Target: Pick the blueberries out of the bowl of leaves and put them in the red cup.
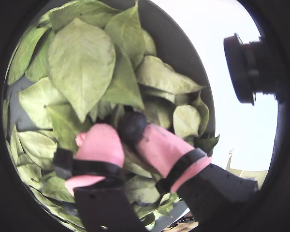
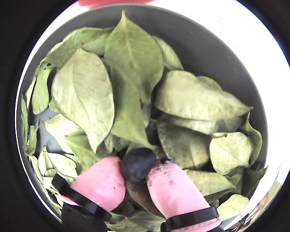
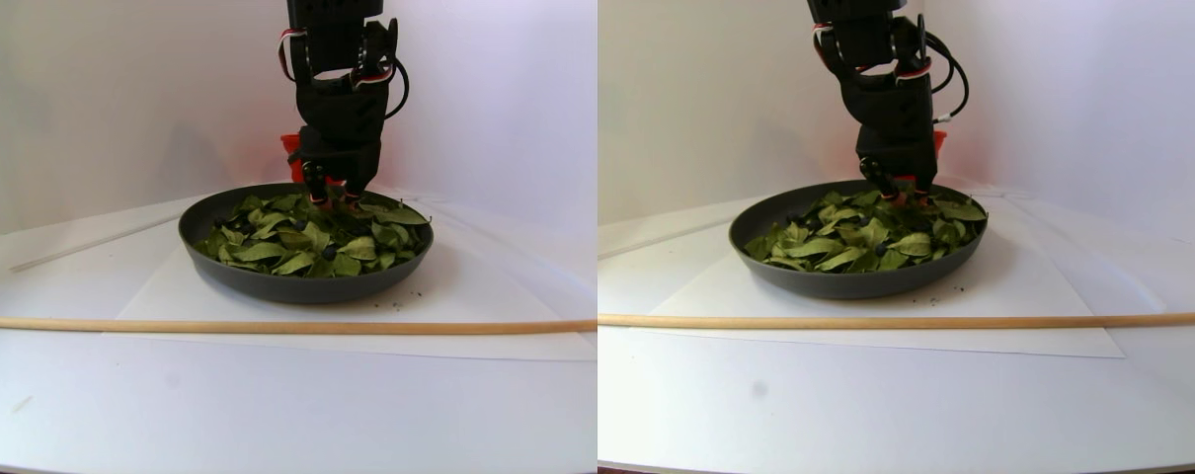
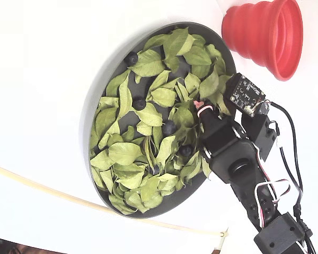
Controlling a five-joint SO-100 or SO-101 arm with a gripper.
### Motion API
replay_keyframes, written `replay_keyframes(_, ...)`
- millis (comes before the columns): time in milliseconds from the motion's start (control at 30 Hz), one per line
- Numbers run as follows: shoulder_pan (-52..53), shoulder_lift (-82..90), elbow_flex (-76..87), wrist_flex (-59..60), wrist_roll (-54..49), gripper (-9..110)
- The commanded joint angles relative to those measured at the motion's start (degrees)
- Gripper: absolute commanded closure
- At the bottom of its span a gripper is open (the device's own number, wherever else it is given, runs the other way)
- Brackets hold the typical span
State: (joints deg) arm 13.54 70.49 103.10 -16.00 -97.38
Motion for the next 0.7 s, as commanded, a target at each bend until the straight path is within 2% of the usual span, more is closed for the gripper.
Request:
replay_keyframes(0,-0.35,7.56,-0.18,0.09,-0.70,94)
replay_keyframes(667,0.97,8.09,-0.70,0.44,-2.02,93)
